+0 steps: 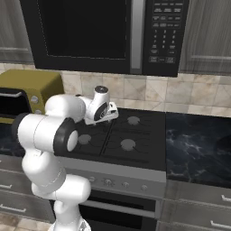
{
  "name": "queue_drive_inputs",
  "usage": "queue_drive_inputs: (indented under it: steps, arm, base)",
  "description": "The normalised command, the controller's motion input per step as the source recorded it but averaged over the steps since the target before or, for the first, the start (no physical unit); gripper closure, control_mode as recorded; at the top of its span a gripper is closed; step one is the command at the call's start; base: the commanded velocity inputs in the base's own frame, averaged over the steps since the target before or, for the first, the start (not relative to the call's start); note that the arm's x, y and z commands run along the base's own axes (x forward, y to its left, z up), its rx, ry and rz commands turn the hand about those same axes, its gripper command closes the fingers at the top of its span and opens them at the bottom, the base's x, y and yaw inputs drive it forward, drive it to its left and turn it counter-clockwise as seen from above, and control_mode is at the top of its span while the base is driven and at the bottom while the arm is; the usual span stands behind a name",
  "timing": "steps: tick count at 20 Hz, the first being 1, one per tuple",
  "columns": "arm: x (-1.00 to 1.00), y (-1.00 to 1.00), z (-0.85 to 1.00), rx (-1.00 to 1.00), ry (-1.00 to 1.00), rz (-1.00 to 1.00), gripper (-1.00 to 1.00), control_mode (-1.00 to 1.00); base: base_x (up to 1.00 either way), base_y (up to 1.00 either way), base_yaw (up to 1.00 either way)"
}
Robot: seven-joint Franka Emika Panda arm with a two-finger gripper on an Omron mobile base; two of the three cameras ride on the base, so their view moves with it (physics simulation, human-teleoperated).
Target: Pick up the pan with the steak in it and place it on the dining table. Then place the steak on the plate.
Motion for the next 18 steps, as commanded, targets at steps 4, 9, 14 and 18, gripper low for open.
queue_drive_inputs:
  steps: [4,9,14,18]
  arm:
    - [0.10,0.00,-0.23,-0.03,0.01,0.00,-1.00,-1.00]
    - [0.20,0.02,-0.31,-0.06,0.03,0.00,-1.00,-1.00]
    - [0.32,0.00,-0.23,-0.02,0.00,0.00,-1.00,-1.00]
    - [0.31,0.00,-0.26,0.00,0.00,0.00,-1.00,-1.00]
  base:
    - [0.00,0.00,0.00]
    - [0.00,0.00,0.00]
    - [0.00,0.00,0.00]
    - [0.00,0.00,0.00]
